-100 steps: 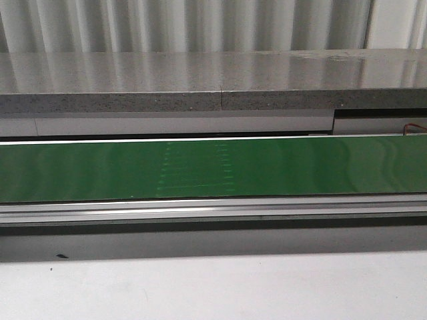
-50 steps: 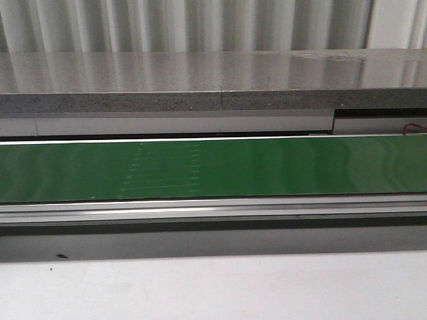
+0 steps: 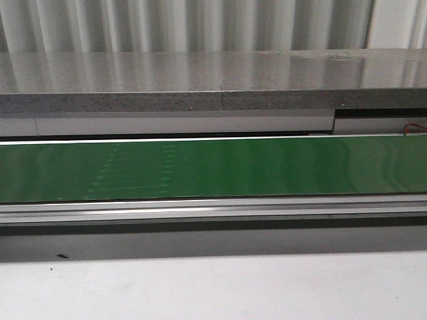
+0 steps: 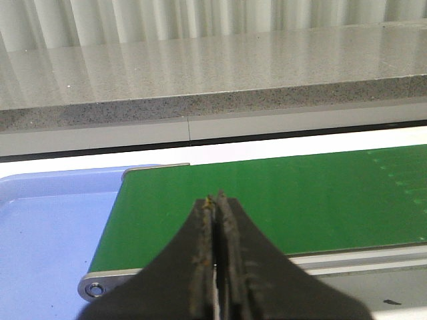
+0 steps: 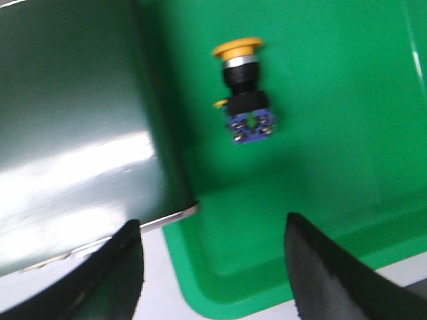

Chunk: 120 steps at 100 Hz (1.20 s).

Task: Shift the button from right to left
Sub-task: 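Close the right gripper on the push button's blue contact block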

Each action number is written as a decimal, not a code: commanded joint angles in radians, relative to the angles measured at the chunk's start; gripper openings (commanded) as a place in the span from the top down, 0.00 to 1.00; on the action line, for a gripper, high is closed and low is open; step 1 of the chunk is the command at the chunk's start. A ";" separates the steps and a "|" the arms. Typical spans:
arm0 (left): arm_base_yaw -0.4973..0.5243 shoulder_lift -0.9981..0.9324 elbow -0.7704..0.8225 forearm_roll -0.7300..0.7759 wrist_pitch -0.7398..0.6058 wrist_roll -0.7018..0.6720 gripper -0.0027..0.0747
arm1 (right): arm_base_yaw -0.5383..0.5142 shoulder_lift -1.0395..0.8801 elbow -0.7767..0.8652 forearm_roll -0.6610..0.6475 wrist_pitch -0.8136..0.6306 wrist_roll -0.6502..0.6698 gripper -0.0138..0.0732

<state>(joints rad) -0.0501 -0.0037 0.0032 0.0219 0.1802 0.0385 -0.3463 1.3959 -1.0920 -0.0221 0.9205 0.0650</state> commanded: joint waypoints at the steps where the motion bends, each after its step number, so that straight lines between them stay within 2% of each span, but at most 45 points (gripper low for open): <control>1: 0.000 -0.032 0.039 -0.009 -0.078 -0.008 0.99 | -0.077 0.021 -0.039 -0.021 -0.047 -0.004 0.30; 13: 0.000 -0.032 0.039 -0.009 -0.078 -0.008 0.99 | -0.130 0.089 -0.050 -0.021 -0.057 -0.004 0.30; 52: 0.000 -0.032 0.039 -0.009 -0.078 -0.008 0.99 | -0.126 0.324 -0.151 0.014 -0.026 -0.129 0.30; 80: 0.000 -0.032 0.039 -0.009 -0.078 -0.008 0.99 | -0.125 0.399 -0.180 0.119 -0.041 -0.257 0.30; 120: 0.000 -0.032 0.039 -0.009 -0.078 -0.008 0.99 | -0.125 0.465 -0.180 0.131 -0.100 -0.269 0.31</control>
<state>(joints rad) -0.0501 -0.0037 0.0032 0.0219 0.1802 0.0385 -0.4707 1.9061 -1.2444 0.1048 0.8445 -0.1883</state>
